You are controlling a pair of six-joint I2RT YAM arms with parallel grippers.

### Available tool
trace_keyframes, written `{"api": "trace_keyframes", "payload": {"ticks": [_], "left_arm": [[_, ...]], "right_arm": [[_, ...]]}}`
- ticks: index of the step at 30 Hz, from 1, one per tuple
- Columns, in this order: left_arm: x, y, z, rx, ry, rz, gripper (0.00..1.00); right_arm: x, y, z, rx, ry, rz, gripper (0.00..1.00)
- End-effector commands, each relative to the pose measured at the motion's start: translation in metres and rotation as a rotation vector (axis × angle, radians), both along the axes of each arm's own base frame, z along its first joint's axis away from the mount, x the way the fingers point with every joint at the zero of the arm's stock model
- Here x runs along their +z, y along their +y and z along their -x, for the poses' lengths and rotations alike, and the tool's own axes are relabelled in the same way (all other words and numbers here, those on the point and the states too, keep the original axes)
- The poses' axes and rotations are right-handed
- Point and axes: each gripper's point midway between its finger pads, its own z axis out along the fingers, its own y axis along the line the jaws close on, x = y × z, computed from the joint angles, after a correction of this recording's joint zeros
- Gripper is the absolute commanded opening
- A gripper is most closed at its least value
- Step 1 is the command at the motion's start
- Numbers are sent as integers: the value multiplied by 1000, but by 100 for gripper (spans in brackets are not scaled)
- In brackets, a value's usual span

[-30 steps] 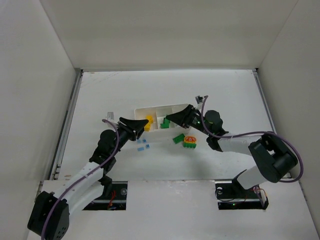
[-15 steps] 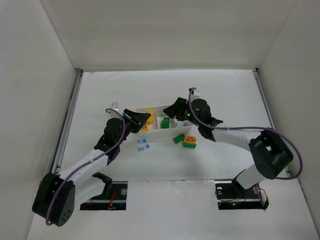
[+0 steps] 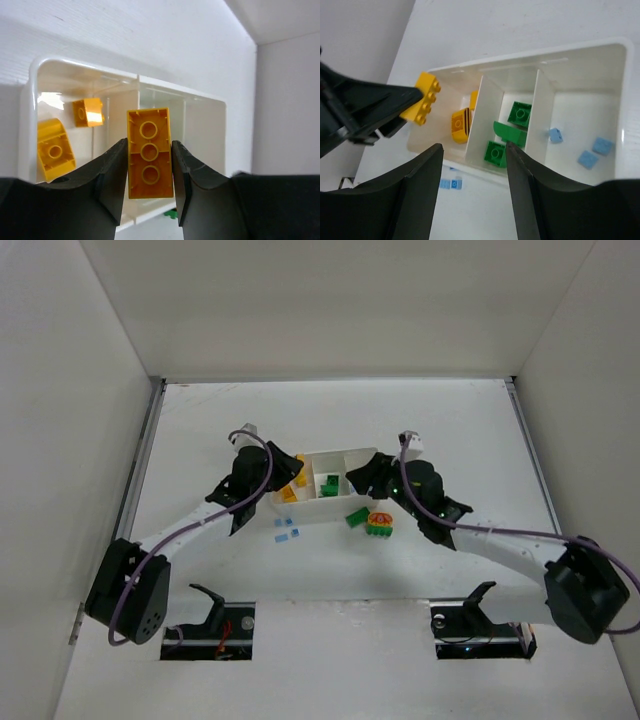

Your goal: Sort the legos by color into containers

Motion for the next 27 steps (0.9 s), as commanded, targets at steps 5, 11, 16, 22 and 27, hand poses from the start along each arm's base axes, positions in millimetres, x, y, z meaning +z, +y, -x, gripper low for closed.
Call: {"api": "trace_keyframes", "payload": {"ticks": [5,11,16,22,27], "left_arm": [[-11,12,-17,26,-11,-347,23],[-20,12,-21,28,7,-420,28],[-26,13,-21,27,17,-437,36],[-25,15,-21,33,12,-444,46],[-19,15,-18,29,-6,-440,50]], "right_arm": [[-32,-57,34,-165,31,150,65],[-58,-70,54,-211,81,289,78],[-78,-73,64,-222,112,406,84],[-91,-73,64,-216,136,457,94],[-91,-63,58,-187,135,458,98]]}}
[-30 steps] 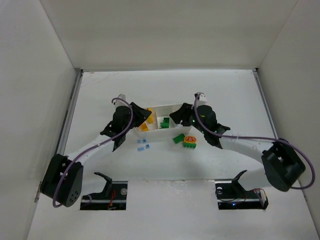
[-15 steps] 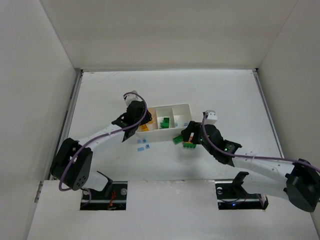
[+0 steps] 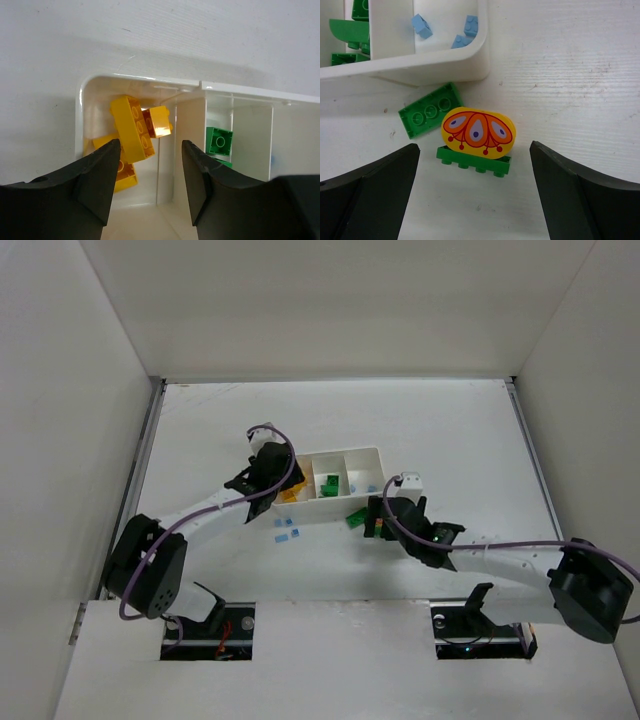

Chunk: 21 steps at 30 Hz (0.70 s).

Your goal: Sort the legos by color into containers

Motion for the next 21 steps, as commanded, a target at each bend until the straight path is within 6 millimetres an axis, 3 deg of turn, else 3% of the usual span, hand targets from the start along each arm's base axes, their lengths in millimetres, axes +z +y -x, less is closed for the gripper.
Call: {"api": "trace_keyframes", "payload": {"ticks": [1,5,12,21], "left_arm": [[28,-3,-5,-4,-74,14,50],[43,-8,5,-30,-110,35,50],[62,-22,41,-110,-150,82,48],[63,-44,88,-226,-176,154,48]], "right_arm": [[20,13,-16,8,-42,-26,98],[17,24,-21,41,-28,-20,95],[12,19,-29,31,2,3,91],[-11,15,-24,47,80,62,82]]}}
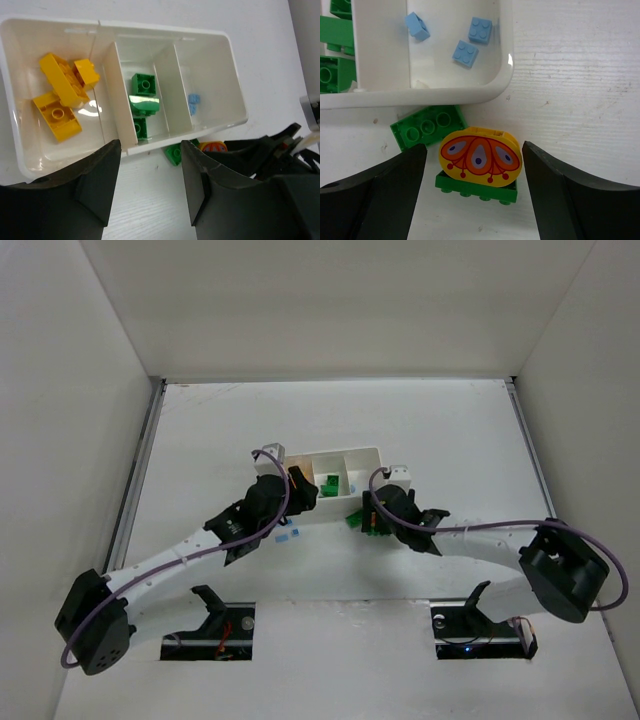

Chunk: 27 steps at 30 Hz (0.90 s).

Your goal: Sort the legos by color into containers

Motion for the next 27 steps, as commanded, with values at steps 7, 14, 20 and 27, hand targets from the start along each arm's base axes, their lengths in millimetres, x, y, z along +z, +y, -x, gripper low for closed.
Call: {"api": "trace_keyframes", "payload": {"ticks": [7,14,20,27], "left_arm": [[-6,-22,26,-104,-12,21,47],[-15,-44,44,-177,2,35,47],[-2,-59,64,-234,-46,118,47],[18,-74,86,-286,-140,215,51]], "right_arm": [[-3,-2,1,-17,31,17,64],[17,0,17,-43,8,-85,52],[54,16,14,-27,-34,-272,50],[103,46,0,-25,-83,-454,50]]}}
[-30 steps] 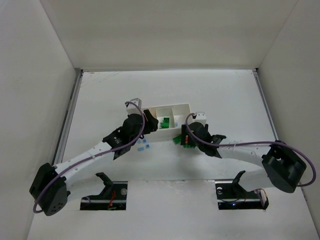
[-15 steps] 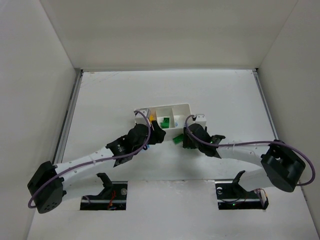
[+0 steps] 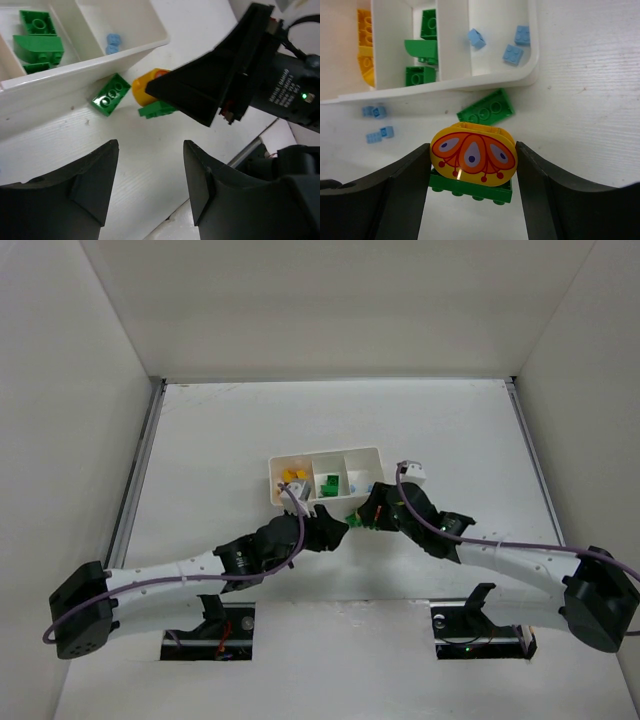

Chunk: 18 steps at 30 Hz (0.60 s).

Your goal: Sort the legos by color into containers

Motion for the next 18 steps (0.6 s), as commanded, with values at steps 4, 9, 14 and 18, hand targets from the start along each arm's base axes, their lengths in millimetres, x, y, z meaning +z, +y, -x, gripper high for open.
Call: {"api": "trace_keyframes", "payload": {"ticks": [4,9,14,18], "left_arm": [[28,-21,8,-17,-115,105,56],[24,-21,-4,56,-107,114,57],[30,-18,-20,137,-128,171,57],[31,-20,-29,158,-145,219,57]], "right_arm": [[66,35,-23,-36,-83,-244,50],[82,40,-25,-64,-103,-304,50],[93,43,-24,-78,-111,-342,50],[100,49,-21,-77,-104,-400,50]]}}
